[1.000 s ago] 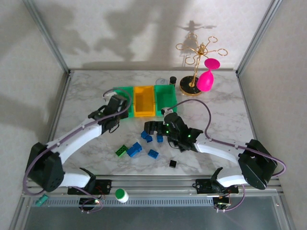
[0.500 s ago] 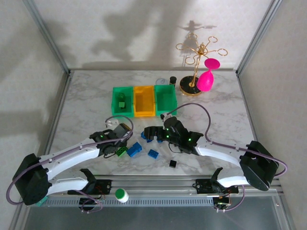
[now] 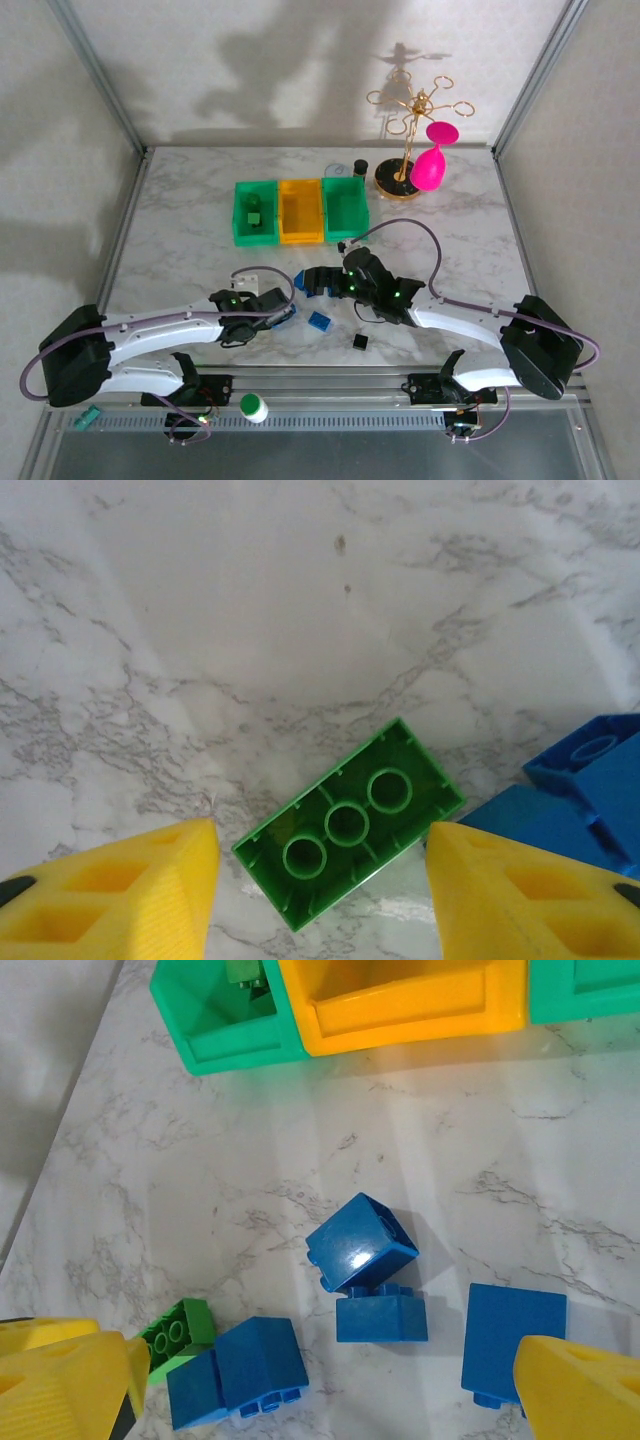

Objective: Sort the legos into containers by color
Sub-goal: Rotate the lego at the bottom-center of the table.

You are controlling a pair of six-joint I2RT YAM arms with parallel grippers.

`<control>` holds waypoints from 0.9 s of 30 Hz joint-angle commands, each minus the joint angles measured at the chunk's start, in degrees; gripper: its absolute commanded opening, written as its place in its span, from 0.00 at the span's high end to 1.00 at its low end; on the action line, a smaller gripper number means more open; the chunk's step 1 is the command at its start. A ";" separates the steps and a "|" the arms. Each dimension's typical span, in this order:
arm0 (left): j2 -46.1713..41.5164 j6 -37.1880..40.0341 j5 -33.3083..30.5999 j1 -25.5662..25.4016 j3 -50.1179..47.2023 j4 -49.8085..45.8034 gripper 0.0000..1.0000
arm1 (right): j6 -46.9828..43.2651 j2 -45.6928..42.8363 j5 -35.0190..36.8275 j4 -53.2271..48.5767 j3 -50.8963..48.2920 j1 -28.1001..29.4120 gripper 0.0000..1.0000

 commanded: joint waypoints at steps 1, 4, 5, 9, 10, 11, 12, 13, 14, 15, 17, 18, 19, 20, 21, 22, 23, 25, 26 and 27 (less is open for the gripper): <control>1.22 -2.64 0.56 -1.06 -1.47 -1.43 0.41 | 0.47 -1.38 1.48 -0.12 -0.24 0.59 0.01; 2.15 -2.67 0.63 -1.37 -2.33 -0.61 0.38 | 0.79 -1.78 2.06 -0.32 -0.44 0.63 0.01; 2.61 -2.36 0.89 -1.40 -2.47 -0.02 0.37 | 0.86 -2.03 2.38 -0.36 -0.55 0.56 0.01; 4.68 -0.82 1.67 -1.42 -2.31 1.85 0.35 | 1.13 -2.51 3.39 -1.18 -0.56 0.55 0.01; 5.18 -0.54 1.26 -1.38 -2.16 2.01 0.35 | 1.11 -2.62 3.48 -1.20 -0.63 0.61 0.01; 5.60 -0.05 1.02 -1.22 -2.19 2.51 0.33 | 1.17 -2.81 3.56 -1.20 -0.70 0.57 0.01; 5.99 0.38 0.99 -1.00 -2.19 3.04 0.33 | 1.17 -2.87 3.61 -1.20 -0.71 0.60 0.01; 6.49 0.77 1.01 -0.49 -2.15 3.80 0.32 | 1.18 -2.89 3.65 -1.17 -0.69 0.55 0.01; 7.07 1.40 1.18 -0.08 -2.12 4.70 0.31 | 1.24 -2.78 3.67 -1.30 -0.61 0.57 0.01; 7.76 1.95 1.27 0.26 -1.93 5.10 0.30 | 1.30 -2.80 3.65 -1.34 -0.57 0.60 0.01; 8.94 2.35 0.13 0.59 -0.84 5.05 0.27 | 1.37 -2.76 3.65 -1.56 -0.39 0.62 0.01; 9.39 3.15 -0.17 0.77 -0.49 5.50 0.26 | 1.36 -2.82 3.74 -1.63 -0.40 0.58 0.01; 9.83 4.15 -0.39 1.39 -0.14 6.26 0.26 | 1.38 -2.84 3.83 -1.57 -0.45 0.57 0.01; 10.32 5.08 -0.21 2.43 0.04 6.90 0.26 | 1.36 -2.84 3.99 -1.59 -0.41 0.56 0.01; 10.66 6.08 0.10 3.26 0.22 7.55 0.26 | 1.36 -2.69 4.01 -1.65 -0.22 0.61 0.01; 10.99 7.06 0.17 3.84 0.39 8.11 0.26 | 1.27 -2.57 4.00 -1.79 -0.03 0.59 0.01; 11.20 7.77 0.13 4.30 0.61 8.35 0.26 | 1.27 -2.40 4.00 -2.05 0.30 0.54 0.01; 11.34 8.72 0.26 5.01 0.75 8.56 0.26 | 1.30 -2.19 3.92 -2.17 0.39 0.58 0.01; 11.18 8.92 0.50 5.28 0.52 8.61 0.26 | 1.30 -2.22 3.98 -2.24 0.44 0.61 0.01; 10.83 8.70 0.71 5.39 0.29 8.32 0.26 | 1.24 -2.22 4.18 -2.42 0.47 0.61 0.01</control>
